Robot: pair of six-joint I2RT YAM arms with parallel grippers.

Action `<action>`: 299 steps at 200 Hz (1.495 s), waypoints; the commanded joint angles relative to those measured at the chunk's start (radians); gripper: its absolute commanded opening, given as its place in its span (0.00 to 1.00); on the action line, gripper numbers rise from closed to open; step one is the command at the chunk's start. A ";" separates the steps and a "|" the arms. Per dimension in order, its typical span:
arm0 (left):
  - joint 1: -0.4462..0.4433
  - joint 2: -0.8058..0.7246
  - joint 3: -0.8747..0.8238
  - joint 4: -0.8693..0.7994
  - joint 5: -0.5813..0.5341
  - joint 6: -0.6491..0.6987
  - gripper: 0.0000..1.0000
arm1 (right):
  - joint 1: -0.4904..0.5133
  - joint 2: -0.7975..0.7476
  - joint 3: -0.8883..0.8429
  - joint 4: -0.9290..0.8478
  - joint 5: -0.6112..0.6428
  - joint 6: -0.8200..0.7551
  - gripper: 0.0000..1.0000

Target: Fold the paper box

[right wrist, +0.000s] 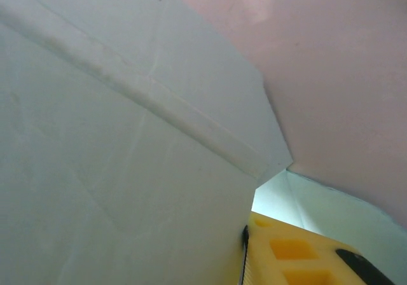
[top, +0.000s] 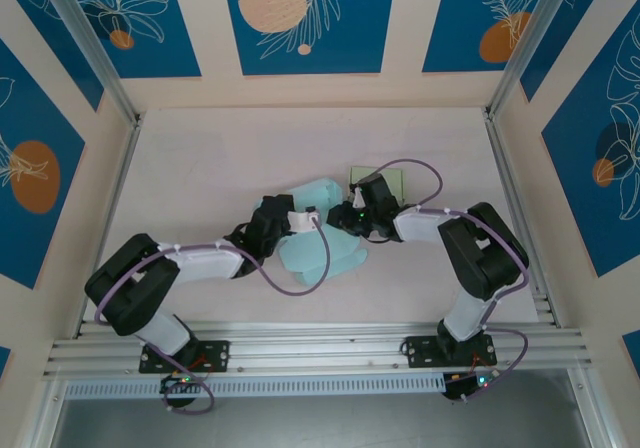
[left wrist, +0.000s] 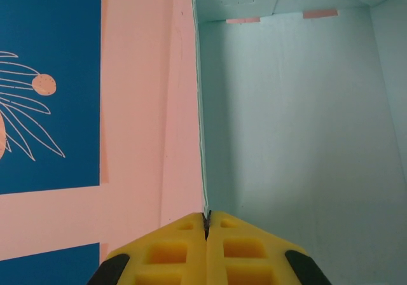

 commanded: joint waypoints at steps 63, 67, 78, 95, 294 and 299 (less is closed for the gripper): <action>-0.046 0.113 -0.038 0.243 -0.051 0.185 0.00 | 0.000 -0.068 -0.050 0.002 -0.007 -0.002 0.35; -0.049 0.126 -0.040 0.266 -0.064 0.208 0.00 | 0.000 -0.082 -0.057 -0.010 -0.009 -0.011 0.36; -0.053 0.172 -0.044 0.327 -0.092 0.259 0.00 | -0.001 -0.122 -0.077 -0.042 -0.006 -0.024 0.39; -0.068 0.247 -0.046 0.437 -0.131 0.343 0.00 | -0.002 -0.196 -0.098 -0.112 0.004 -0.051 0.43; -0.101 0.271 -0.009 0.613 -0.100 0.514 0.00 | -0.473 -0.220 0.007 -0.208 -0.222 -0.208 0.26; -0.103 0.270 -0.008 0.614 -0.098 0.511 0.00 | -0.465 -0.200 0.020 -0.208 -0.211 -0.216 0.26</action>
